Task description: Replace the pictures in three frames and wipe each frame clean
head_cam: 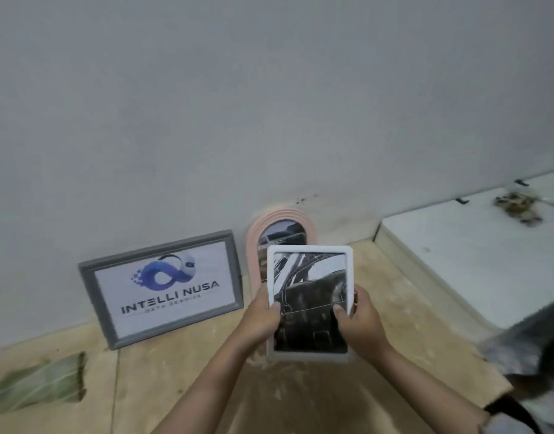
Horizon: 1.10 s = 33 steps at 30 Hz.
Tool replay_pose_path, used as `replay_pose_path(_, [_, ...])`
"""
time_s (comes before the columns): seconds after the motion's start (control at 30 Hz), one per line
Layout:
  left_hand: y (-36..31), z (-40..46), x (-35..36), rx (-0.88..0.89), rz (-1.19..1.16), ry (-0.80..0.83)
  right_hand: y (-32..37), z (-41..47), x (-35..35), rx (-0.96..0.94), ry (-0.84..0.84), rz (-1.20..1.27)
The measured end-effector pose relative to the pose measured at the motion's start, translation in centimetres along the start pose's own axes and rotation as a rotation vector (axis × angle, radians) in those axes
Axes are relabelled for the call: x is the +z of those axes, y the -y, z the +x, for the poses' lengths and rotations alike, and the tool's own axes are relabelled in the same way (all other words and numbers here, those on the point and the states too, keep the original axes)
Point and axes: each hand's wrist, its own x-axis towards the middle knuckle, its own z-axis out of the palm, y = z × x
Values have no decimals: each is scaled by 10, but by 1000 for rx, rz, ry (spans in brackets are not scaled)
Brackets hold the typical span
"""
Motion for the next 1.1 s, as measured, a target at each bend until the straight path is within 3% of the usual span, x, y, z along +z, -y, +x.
replay_pose_path(0.2, [-63,68,90,40,-68,136,-58,60,-72,-24,-98,17])
replay_pose_path(0.37, [-70,117,132,33,-127,130,-95,106,-92,-31,-68,42])
replay_pose_path(0.67, [-22,110,149,74,-142,169,-131,83,-68,-43,-19,-122])
replay_pose_path(1.1, [-48,54,135,-79,31,186,-99,50,-44,255,-157,-17])
